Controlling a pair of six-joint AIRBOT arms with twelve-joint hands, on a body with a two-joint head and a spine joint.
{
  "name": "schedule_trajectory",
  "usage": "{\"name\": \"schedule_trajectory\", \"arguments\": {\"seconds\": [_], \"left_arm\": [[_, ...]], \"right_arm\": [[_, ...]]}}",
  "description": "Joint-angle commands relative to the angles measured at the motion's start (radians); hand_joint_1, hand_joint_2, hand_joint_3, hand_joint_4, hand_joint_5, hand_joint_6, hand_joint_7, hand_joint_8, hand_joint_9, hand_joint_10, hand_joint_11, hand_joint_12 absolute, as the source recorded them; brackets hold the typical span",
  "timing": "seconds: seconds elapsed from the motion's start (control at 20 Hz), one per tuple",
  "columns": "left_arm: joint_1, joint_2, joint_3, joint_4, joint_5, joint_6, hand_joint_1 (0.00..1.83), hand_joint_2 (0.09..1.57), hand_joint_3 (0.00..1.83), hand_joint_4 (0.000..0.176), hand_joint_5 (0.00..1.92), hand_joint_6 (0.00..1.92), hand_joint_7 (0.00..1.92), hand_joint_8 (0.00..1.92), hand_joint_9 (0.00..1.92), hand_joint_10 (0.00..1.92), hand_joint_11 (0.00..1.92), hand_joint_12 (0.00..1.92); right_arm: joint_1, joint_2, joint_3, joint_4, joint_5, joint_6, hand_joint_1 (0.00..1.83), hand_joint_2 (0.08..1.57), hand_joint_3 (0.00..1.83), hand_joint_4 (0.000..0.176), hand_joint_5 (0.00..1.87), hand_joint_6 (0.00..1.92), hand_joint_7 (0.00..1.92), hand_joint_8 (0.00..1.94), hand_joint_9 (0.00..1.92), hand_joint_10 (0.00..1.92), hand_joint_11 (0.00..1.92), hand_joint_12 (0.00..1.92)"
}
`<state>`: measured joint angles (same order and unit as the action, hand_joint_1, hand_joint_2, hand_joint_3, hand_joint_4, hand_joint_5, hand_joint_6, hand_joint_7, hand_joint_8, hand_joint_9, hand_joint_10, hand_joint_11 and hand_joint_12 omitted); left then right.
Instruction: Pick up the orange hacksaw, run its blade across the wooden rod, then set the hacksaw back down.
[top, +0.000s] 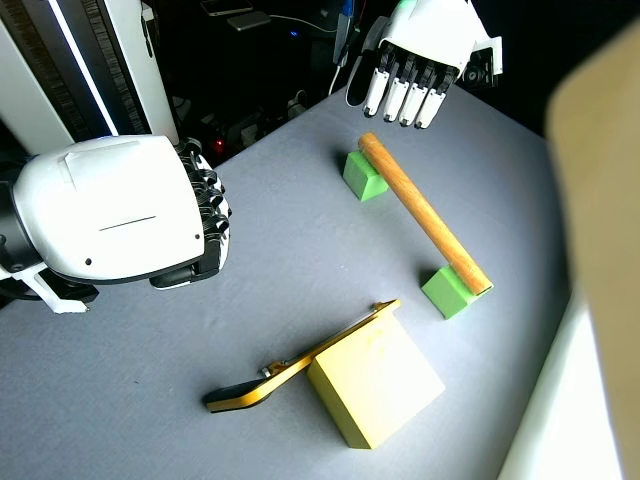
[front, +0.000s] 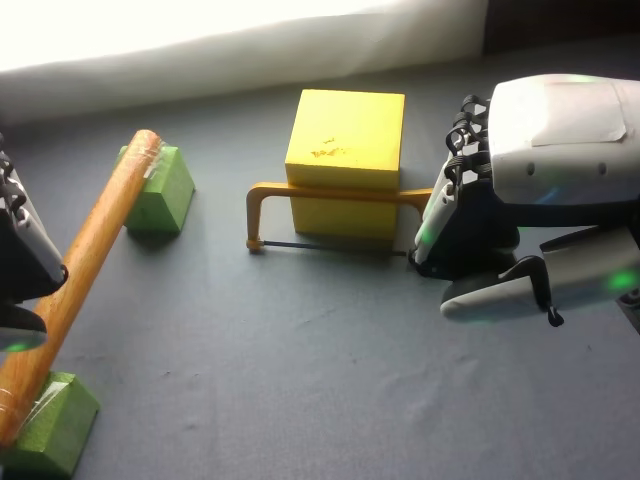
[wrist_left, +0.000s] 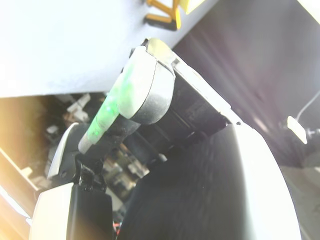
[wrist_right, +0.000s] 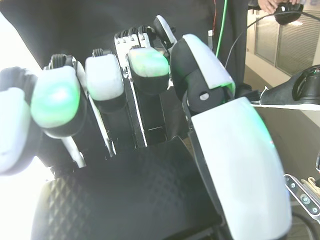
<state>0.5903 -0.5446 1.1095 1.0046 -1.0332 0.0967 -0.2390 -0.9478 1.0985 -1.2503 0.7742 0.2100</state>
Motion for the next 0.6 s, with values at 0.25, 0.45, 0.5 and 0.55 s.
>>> {"name": "schedule_trajectory", "arguments": {"seconds": [0.25,0.45,0.5,0.55], "left_arm": [[0.005,0.008,0.026,-0.073,-0.080,0.000,0.21,1.23,0.00,0.007,0.11,0.00,0.09,0.00,0.06,0.00,0.00,0.19],[0.009,0.008,0.053,-0.073,-0.080,0.000,0.12,1.24,0.00,0.000,0.01,0.00,0.01,0.00,0.01,0.00,0.00,0.00],[0.009,0.008,0.055,-0.073,-0.080,0.000,0.11,1.25,0.00,0.000,0.01,0.00,0.01,0.00,0.01,0.00,0.01,0.00],[-0.005,0.008,0.056,-0.068,-0.072,-0.001,0.13,1.25,0.00,0.000,0.02,0.01,0.01,0.00,0.01,0.00,0.00,0.00]], "right_arm": [[0.020,0.002,-0.005,0.072,0.068,0.007,0.18,1.11,0.00,0.000,0.14,0.00,0.16,0.00,0.18,0.00,0.00,0.76],[0.024,0.003,-0.005,0.072,0.053,0.039,0.21,1.09,0.00,0.000,0.13,0.00,0.14,0.00,0.16,0.00,0.00,0.67],[0.024,0.005,-0.006,0.073,0.049,0.041,0.21,1.08,0.00,0.000,0.12,0.00,0.14,0.00,0.16,0.00,0.00,0.67],[0.027,0.010,-0.010,0.073,0.041,0.047,0.22,1.08,0.00,0.000,0.11,0.00,0.13,0.00,0.16,0.00,0.00,0.67]]}}
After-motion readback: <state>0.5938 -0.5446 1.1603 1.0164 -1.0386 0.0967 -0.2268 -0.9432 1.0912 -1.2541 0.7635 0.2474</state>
